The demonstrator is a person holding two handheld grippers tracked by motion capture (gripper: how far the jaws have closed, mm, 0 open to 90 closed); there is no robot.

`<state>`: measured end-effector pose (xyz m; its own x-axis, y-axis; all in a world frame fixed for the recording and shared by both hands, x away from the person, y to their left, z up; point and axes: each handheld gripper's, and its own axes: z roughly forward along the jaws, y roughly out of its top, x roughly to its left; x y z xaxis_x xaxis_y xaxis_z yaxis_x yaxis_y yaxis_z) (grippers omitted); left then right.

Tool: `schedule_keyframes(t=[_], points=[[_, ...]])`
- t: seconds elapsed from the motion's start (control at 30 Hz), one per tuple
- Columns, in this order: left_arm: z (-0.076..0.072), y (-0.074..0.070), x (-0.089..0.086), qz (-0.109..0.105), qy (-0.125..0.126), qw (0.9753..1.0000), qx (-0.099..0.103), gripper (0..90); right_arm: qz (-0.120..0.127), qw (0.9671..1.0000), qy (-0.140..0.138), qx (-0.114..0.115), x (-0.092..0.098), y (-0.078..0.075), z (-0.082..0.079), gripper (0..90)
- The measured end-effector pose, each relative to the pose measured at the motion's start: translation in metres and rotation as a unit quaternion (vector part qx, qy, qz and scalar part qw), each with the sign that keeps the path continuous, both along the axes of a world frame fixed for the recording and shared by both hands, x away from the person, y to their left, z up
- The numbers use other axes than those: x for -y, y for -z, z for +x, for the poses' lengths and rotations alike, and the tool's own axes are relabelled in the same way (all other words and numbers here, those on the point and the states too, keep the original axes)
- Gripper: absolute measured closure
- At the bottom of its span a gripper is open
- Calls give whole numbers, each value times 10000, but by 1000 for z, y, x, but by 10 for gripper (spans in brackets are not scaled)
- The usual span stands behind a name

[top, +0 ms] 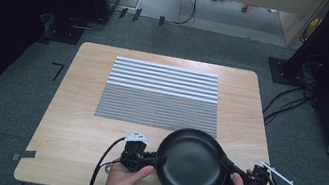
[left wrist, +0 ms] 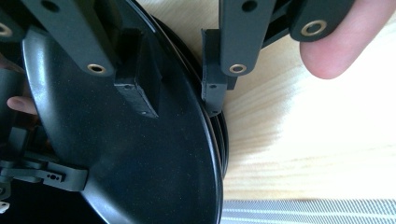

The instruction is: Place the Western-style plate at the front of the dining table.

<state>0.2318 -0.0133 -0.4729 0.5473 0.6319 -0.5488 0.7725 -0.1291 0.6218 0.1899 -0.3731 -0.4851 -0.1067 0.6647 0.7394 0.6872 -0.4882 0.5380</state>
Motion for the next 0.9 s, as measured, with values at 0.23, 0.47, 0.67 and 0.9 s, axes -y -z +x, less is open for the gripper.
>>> schedule_keyframes(t=[0.23,0.47,0.67,0.9], points=[[8,-12,-7,-117,-139,9998,59,697,-76,9999,-100,111,-5,-14,11,856],[18,-20,-15,-268,-310,9991,58,702,-180,9994,-216,192,-12,-33,29,855],[31,-29,-23,-367,-457,9983,69,709,-228,9990,-289,251,-20,-45,48,855],[49,-37,-37,-501,-657,9966,38,720,-262,9985,-377,291,-33,-57,71,855]])
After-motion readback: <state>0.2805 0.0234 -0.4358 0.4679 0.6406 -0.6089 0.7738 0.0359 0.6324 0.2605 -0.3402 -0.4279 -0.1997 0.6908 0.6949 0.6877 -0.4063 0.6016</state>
